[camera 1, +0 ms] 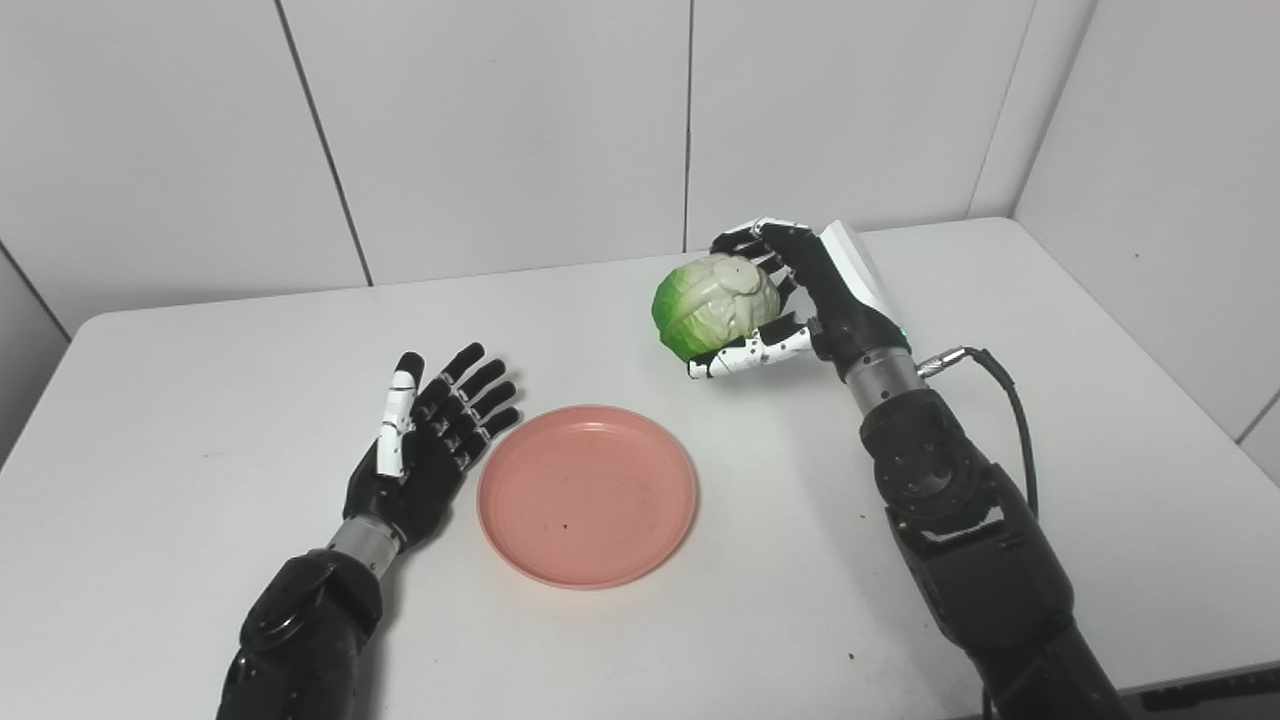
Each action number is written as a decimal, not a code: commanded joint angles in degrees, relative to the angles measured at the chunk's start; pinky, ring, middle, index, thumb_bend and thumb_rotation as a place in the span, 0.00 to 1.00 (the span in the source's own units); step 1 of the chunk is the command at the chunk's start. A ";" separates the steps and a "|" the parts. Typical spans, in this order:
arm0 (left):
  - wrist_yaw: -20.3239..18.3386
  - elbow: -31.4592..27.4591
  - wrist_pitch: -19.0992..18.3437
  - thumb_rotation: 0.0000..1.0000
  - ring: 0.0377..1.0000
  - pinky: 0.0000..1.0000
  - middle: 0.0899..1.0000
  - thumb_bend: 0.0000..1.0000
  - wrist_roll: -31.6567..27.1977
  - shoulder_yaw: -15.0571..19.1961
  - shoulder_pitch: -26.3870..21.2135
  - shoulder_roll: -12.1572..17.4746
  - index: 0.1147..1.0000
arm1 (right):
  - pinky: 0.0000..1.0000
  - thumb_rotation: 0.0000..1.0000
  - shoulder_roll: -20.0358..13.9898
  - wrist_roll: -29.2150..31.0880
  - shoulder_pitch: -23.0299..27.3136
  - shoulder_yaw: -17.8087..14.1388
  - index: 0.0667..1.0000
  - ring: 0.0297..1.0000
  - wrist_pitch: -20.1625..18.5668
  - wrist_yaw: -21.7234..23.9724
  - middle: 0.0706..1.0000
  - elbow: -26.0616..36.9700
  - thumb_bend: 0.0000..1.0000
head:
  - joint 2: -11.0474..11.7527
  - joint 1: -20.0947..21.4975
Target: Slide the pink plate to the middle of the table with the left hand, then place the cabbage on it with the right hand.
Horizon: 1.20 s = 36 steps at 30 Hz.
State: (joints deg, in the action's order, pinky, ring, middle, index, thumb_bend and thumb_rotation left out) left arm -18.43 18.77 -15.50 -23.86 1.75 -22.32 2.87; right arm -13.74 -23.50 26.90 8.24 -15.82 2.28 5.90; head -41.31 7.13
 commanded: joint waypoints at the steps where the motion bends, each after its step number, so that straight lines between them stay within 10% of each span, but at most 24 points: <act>1: 2.19 1.00 -4.73 1.00 0.90 0.90 0.90 0.59 1.75 -0.92 1.64 -0.57 0.89 | 0.33 0.00 0.37 -0.57 3.43 0.58 0.50 0.38 2.95 0.10 0.41 1.87 0.52 | -0.06 -0.03; 20: 7.25 -3.76 -6.97 1.00 0.89 0.89 0.89 0.59 5.56 -3.33 2.26 -4.61 0.88 | 0.32 0.00 3.38 -0.08 -0.43 6.62 0.50 0.37 4.73 4.55 0.40 2.02 0.52 | -2.08 -8.84; 36: 7.94 -5.52 -8.21 1.00 0.88 0.87 0.87 0.57 5.99 -3.17 2.32 -4.91 0.86 | 0.34 0.00 3.46 -0.62 -2.68 9.04 0.50 0.37 5.93 7.40 0.40 -0.10 0.52 | -3.33 -7.22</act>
State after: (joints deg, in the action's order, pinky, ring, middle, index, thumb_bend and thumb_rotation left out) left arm -11.21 12.55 -20.59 -18.60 -1.45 -21.00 -2.28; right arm -10.44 -23.85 22.49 17.46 -11.77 10.10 4.87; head -44.56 -0.09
